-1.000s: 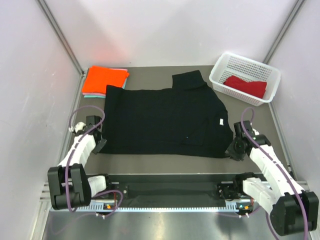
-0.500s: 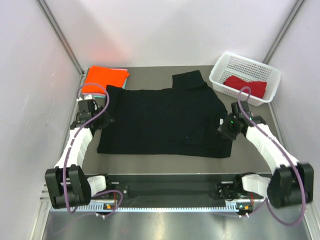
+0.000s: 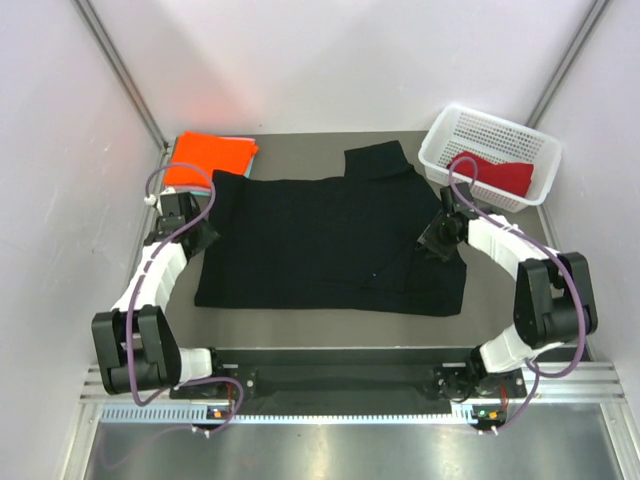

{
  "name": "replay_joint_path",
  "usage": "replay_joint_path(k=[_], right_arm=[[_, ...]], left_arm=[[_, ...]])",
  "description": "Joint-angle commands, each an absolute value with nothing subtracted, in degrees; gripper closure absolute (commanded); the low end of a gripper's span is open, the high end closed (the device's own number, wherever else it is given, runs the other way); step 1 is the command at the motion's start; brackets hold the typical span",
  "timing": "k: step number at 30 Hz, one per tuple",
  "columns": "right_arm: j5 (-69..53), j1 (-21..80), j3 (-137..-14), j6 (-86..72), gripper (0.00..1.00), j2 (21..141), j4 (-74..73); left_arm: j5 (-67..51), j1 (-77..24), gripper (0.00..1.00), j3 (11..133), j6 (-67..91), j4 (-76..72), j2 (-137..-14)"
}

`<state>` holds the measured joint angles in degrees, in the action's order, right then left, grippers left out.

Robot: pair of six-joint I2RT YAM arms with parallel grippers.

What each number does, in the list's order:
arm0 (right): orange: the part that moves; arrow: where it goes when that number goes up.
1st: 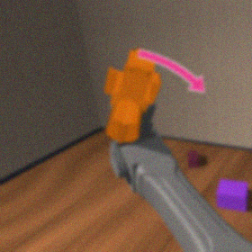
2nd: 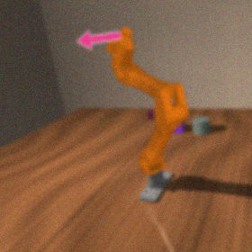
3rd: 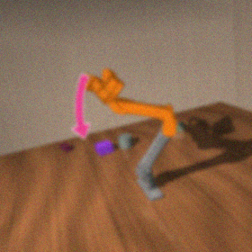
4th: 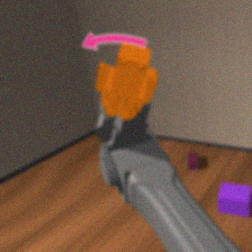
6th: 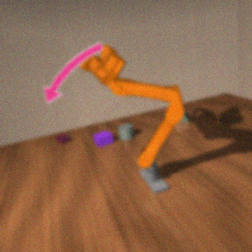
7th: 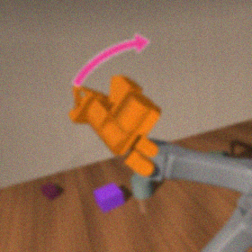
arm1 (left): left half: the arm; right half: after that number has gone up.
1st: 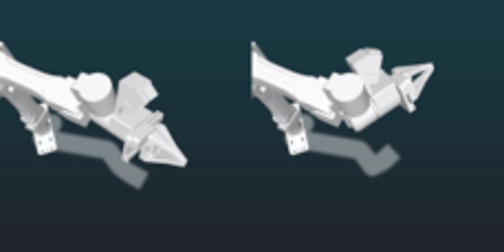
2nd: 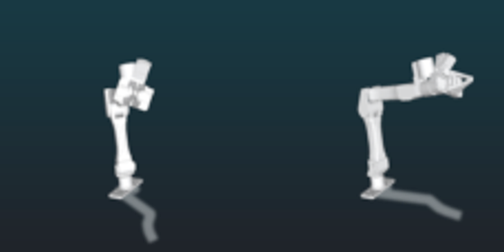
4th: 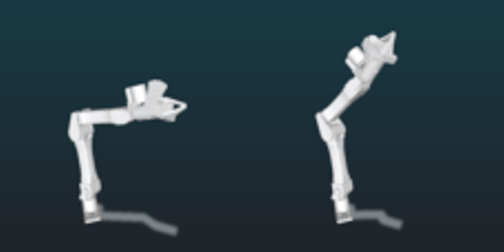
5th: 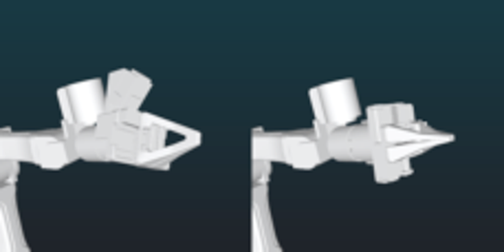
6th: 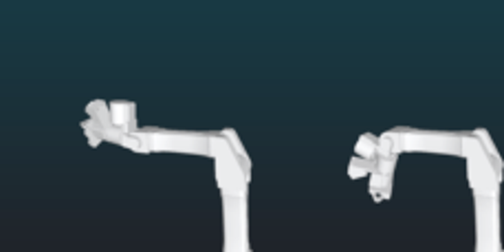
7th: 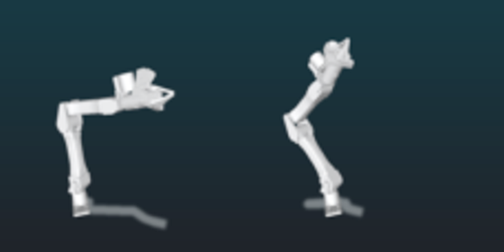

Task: Fold and stack the t-shirts
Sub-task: Fold the tshirt

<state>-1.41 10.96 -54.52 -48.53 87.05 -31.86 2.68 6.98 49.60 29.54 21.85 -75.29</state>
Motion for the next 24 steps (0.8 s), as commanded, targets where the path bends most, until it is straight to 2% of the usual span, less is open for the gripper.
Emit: replay_joint_path(k=[1, 5, 12, 20, 24], right_arm=[[-0.7, 12.04, -58.36, -50.62, 0.63, 90.33, -27.78], [-1.14, 12.92, -60.29, -50.54, 0.63, 93.77, -25.84], [-0.7, 13.36, -63.1, -49.66, 0.62, 98.08, -24.7], [-1.06, 13.36, -63.81, -48.16, 0.66, 98.53, -25.05], [-1.49, 13.45, -64.86, -47.29, 0.66, 98.17, -25.31]], left_arm=[[14.39, 7.21, 0.53, 48.7, 35.93, 21.26, -72.95], [22.14, 7.38, 0.52, 48.61, 39.29, 25.49, -73.65], [19.08, 7.91, 0.53, 47.81, 40.51, 25.22, -74.97], [17.31, 7.91, 0.64, 51.41, 49.29, 33.63, -81.64], [18.19, 7.82, 0.65, 52.39, 54.3, 37.18, -85.08]])
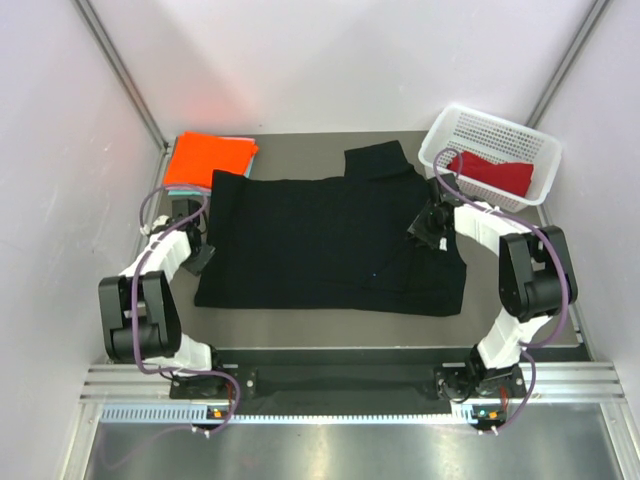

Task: Fold and stack the t-shirts
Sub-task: Fold the tshirt

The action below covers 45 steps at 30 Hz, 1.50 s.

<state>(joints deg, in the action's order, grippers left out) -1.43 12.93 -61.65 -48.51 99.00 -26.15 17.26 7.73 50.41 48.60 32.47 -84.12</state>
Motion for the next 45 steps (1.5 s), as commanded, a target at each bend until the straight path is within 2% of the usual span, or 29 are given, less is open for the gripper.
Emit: replay_joint_path(k=[1, 16, 18, 19, 20, 23, 24, 29, 30, 31, 32, 45], right_arm=[[-1.49, 13.45, -64.95, -47.02, 0.66, 98.17, -25.31], [-1.76, 13.62, -65.04, -46.32, 0.66, 100.9, -24.43], [-1.76, 13.62, -65.04, -46.23, 0.66, 100.9, -24.34], [-1.5, 13.54, -65.04, -46.14, 0.66, 100.81, -24.35], [-1.49, 13.62, -65.04, -46.06, 0.66, 100.72, -24.43], [-1.14, 13.62, -65.04, -45.97, 0.67, 100.81, -24.35], [-1.23, 13.62, -65.04, -46.05, 0.68, 100.72, -24.26], [-1.49, 13.62, -64.6, -46.32, 0.78, 101.42, -22.85], [-1.32, 13.62, -64.69, -46.23, 0.82, 101.6, -22.85], [-1.14, 13.62, -64.69, -46.4, 0.93, 101.86, -22.94], [-1.14, 13.62, -64.6, -46.23, 0.99, 101.95, -22.94], [5.44, 13.62, -63.11, -46.05, 1.0, 94.32, -25.13]], left_arm=[[18.19, 7.82, 0.66, 52.3, 54.49, 37.0, -85.34], [19.51, 6.42, 0.66, 51.15, 59.59, 36.31, -89.73], [19.77, 6.42, 0.69, 51.5, 59.42, 36.21, -90.26], [20.04, 6.24, 0.72, 51.68, 59.24, 36.3, -90.35], [20.3, 6.24, 0.81, 51.85, 59.15, 36.47, -90.53], [21.53, 5.89, 0.99, 52.38, 58.89, 37.17, -90.62], [21.88, 5.71, 1.0, 52.73, 59.06, 37.44, -90.62], [24.78, 4.4, 1.0, 54.75, 59.32, 39.9, -91.14], [25.31, 4.05, 1.0, 55.71, 59.41, 40.86, -91.23], [26.36, 3.43, 1.0, 56.24, 59.33, 41.3, -91.4], [26.72, 3.17, 1.0, 56.77, 59.24, 41.66, -91.49], [32.16, -1.41, 1.0, 61.26, 61.35, 45.26, -92.37]])
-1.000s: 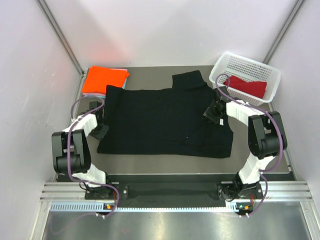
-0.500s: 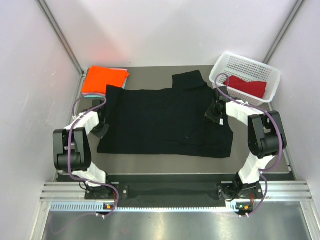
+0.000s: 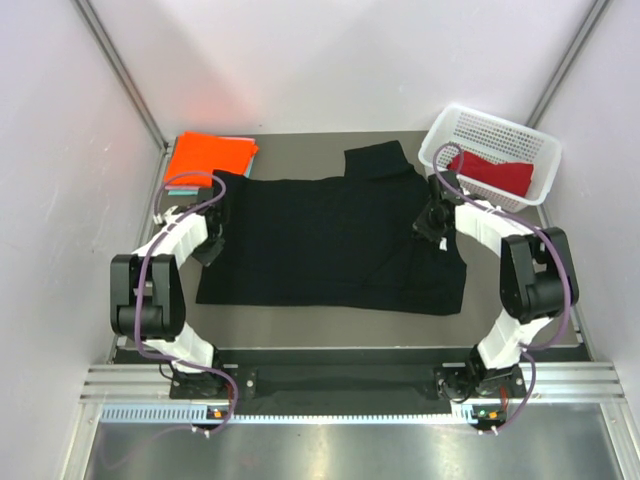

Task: Fold and stack the t-shirts
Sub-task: Fold the tshirt

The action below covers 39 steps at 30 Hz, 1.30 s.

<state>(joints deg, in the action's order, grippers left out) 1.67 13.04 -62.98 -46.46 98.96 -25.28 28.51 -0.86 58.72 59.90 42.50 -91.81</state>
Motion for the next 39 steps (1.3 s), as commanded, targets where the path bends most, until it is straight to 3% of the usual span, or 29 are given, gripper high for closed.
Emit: replay_joint_path(k=[1, 22, 39], right_arm=[[5.97, 13.62, -63.11, -45.97, 1.0, 93.87, -25.31], [11.16, 13.62, -63.98, -44.83, 1.0, 88.33, -26.11], [10.63, 13.62, -67.15, -38.23, 1.0, 91.49, -23.03]], left_arm=[[32.78, -1.41, 1.0, 61.61, 61.26, 45.7, -92.29], [35.77, -1.58, 1.0, 64.34, 63.02, 44.66, -94.22], [37.97, -2.64, 1.0, 67.15, 62.93, 41.57, -98.17]])
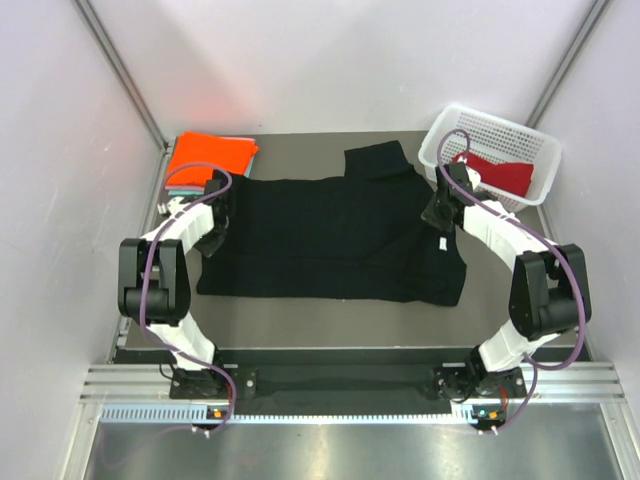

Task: Fold and stack the t-shirts
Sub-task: Fold the tshirt

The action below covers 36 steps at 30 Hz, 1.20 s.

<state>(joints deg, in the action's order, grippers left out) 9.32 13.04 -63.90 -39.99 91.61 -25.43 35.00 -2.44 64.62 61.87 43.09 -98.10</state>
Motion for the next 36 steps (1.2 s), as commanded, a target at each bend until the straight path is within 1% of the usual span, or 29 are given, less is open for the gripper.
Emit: replay_joint_path(k=[1, 24, 32, 36], right_arm=[[11.16, 13.62, -67.41, -38.15, 1.0, 91.58, -23.03], [12.57, 13.54, -71.1, -36.47, 1.0, 95.98, -22.41], [12.39, 13.45, -73.21, -34.81, 1.0, 100.19, -21.27], [11.52, 13.45, -72.42, -32.35, 1.0, 100.55, -18.21]], left_arm=[[38.32, -2.64, 1.0, 67.5, 63.02, 41.66, -98.52], [40.61, -3.34, 1.0, 73.04, 64.16, 43.33, -106.08], [43.07, -4.04, 1.0, 74.62, 66.27, 46.23, -108.37], [43.5, -4.31, 1.0, 75.15, 66.8, 46.85, -108.81]])
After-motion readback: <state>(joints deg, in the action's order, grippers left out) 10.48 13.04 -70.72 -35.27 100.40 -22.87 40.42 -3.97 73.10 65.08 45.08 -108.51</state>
